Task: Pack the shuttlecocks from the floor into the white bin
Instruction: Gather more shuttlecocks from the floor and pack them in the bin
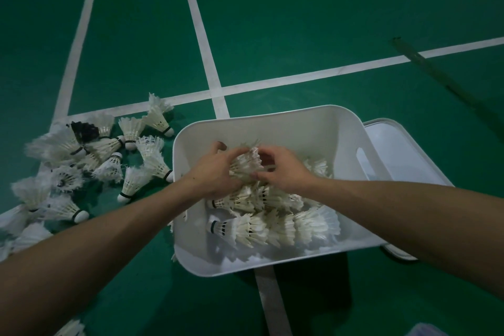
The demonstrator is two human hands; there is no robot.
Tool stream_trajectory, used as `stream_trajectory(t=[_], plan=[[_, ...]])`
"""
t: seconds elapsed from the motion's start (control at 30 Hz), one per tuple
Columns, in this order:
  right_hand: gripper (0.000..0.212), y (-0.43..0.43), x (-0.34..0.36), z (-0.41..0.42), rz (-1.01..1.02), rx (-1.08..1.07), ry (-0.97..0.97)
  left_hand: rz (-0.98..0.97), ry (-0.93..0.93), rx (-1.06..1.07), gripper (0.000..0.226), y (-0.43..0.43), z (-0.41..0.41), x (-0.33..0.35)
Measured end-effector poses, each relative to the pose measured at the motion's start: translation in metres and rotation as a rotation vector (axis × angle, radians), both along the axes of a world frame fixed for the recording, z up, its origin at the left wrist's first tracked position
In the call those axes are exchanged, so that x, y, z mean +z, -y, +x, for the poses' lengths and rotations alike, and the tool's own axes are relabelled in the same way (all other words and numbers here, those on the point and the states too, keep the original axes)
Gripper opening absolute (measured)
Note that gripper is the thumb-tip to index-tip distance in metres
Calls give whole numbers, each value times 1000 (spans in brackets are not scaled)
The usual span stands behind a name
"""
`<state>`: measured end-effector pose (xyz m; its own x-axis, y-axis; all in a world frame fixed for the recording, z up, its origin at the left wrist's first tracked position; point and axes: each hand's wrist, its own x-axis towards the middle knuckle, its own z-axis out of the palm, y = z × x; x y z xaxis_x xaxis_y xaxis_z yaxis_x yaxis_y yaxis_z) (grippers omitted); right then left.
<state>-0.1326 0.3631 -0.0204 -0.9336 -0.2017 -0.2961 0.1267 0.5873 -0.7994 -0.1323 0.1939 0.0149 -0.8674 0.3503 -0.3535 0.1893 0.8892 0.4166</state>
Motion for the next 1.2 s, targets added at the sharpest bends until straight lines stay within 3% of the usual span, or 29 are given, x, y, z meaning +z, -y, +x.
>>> stream_trajectory(t=[0.4,0.57,0.7,0.97,1.2], plan=[[58,-7,14,0,260,161,-45,-98,-20,-66,77,-1,-3,2],[61,-13,42,3,587,310,-205,-210,-148,-142,76,5,-1,21],[66,-6,80,7,683,430,-353,-243,-278,-176,67,17,1,59],[70,79,160,23,597,532,-552,-208,-280,59,70,117,34,119],[65,206,141,46,338,473,-488,-234,-184,327,84,218,62,75]])
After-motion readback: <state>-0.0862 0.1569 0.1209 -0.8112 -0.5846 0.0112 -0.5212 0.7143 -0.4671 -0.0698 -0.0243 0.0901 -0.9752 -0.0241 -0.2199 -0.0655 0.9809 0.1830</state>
